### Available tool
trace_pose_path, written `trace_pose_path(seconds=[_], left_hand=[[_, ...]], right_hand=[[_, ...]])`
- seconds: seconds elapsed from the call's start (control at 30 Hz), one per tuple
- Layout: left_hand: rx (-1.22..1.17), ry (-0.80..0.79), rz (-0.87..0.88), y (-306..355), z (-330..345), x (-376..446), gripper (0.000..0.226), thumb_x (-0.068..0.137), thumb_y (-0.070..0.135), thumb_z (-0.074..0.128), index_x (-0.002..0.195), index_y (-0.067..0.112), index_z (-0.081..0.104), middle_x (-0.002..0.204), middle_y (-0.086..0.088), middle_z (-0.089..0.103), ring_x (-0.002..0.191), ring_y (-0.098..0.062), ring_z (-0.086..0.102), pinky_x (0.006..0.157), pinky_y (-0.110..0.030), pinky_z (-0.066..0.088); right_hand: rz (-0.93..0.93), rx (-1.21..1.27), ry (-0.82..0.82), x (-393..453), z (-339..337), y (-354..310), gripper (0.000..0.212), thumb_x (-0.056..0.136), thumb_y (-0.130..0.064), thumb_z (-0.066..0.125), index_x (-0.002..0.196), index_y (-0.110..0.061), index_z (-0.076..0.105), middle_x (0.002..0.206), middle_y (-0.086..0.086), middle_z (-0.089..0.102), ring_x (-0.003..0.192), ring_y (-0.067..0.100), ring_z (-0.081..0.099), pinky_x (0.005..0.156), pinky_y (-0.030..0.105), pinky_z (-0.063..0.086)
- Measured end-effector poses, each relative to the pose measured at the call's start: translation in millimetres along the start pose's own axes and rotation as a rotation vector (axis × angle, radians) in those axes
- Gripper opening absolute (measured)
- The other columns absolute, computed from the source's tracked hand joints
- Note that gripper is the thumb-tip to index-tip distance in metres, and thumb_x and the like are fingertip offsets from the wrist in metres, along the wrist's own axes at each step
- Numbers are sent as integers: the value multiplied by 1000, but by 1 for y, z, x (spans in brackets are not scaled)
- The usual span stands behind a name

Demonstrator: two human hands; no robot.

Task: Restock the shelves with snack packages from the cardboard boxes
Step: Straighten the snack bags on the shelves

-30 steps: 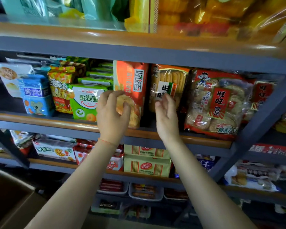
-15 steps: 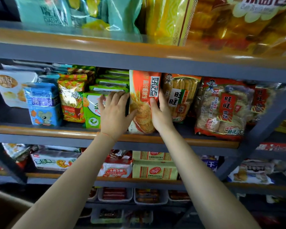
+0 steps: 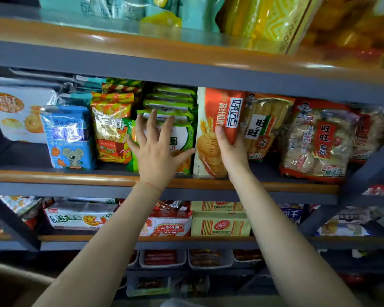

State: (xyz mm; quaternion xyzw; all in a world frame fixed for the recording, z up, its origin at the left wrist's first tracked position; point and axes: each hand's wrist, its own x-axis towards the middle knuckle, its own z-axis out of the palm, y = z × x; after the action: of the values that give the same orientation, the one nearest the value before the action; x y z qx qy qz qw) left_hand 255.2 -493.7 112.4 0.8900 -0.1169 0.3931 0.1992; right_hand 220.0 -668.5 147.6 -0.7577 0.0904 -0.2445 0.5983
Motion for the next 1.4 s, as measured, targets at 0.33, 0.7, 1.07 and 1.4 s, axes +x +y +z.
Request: trace_pose_path(seconds=[0.33,0.7,1.07,1.4], left_hand=[[33,-32,1,1,0,-1,83,82,78,53,141,21,52,155,-17,42,148,-46,26,107,-78,22],[-440,130,287,119,-42,8,30,93,28,57,107,5,70,103,-12,69,93,-31,64,79,-38,48],[-634,-774,-215,288,48,-4,62,97,44,61,149,20,37,121,8,57,101,-15,59,85,-29,44],[-569,-589,-335,302,89,3,47,93,21,70,133,13,46,117,-9,65,91,-27,67,75,-41,61]], right_hand=[[-28,-46,-32,0,-2,0,59,94,-44,62,145,-21,42,125,-12,53,109,2,51,80,6,40],[-124,112,178,-21,-98,1,26,100,-22,56,126,-20,55,122,-5,63,113,4,59,96,23,50],[41,-523,26,-6,-239,56,83,96,-36,60,158,-24,6,163,16,8,151,35,9,120,48,25],[-96,-527,-103,21,-261,74,80,99,-28,57,159,-29,5,166,10,4,149,32,24,99,31,42]])
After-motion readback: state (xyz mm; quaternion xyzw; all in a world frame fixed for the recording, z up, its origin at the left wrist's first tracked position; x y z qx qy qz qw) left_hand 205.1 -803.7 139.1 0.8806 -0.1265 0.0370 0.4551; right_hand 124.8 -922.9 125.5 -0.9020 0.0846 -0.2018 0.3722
